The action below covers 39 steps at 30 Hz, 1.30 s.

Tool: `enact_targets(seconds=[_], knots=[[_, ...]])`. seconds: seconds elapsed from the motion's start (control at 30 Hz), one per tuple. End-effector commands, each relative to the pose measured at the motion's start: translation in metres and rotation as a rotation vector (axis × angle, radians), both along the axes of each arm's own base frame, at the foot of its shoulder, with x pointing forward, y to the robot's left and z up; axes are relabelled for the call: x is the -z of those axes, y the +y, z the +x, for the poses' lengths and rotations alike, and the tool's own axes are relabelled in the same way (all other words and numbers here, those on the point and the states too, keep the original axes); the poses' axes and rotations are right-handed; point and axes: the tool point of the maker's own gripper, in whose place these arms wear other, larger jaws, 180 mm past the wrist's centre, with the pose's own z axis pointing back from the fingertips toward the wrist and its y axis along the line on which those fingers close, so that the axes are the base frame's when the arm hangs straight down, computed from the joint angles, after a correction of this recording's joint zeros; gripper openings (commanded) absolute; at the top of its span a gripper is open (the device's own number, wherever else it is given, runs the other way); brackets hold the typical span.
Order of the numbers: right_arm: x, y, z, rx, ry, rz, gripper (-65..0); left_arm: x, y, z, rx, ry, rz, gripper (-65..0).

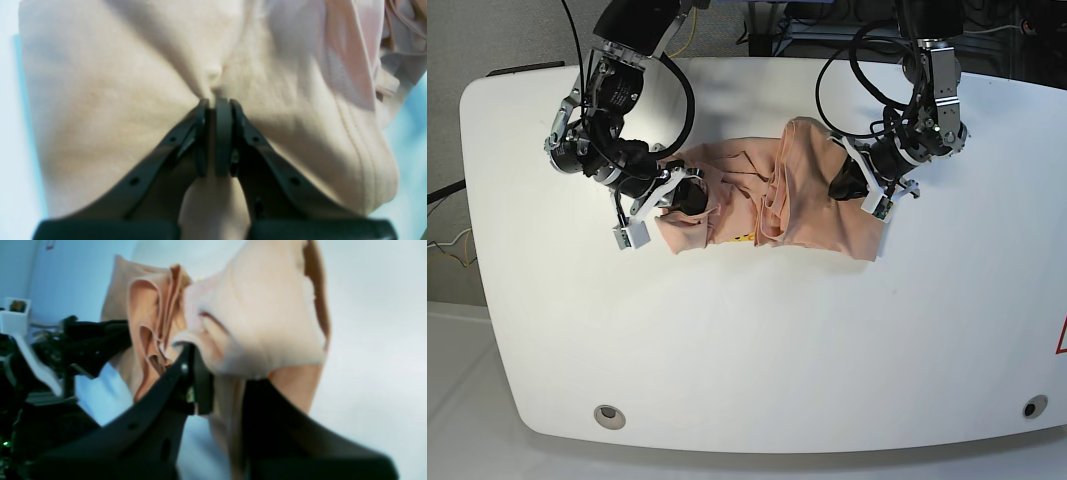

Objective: Fold the T-shirt properly
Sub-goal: 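Fold the held end over the bundle toward the left gripper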

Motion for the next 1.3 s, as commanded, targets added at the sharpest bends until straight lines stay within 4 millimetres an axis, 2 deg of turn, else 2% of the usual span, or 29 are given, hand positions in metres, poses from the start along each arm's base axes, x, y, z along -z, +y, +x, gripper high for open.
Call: enact_targets(seconds=[0.0,0.7,1.07,1.27], knots=[[-0.021,0.011,0.01,-0.019,-0.076,0.054,-65.0,0.021,0.008,-0.015,0.02,0.091,0.098,-61.8],[-0.042,0.064,0.007,-0.183,-0.139,0.118,-65.0,0.021,-0.002,-0.017,0.047,0.092,0.093,-61.8],[-0.061,0.1,0.007,-0.261,-0.21,0.167,-65.0,0.022,-0.002,-0.017,0.048,0.093,0.093,-61.8],[-0.077,0.114,0.008,-0.295,-0.248,0.228,-65.0,0.033,-0.007,-0.023,0.046,0.134,0.073,-61.8]])
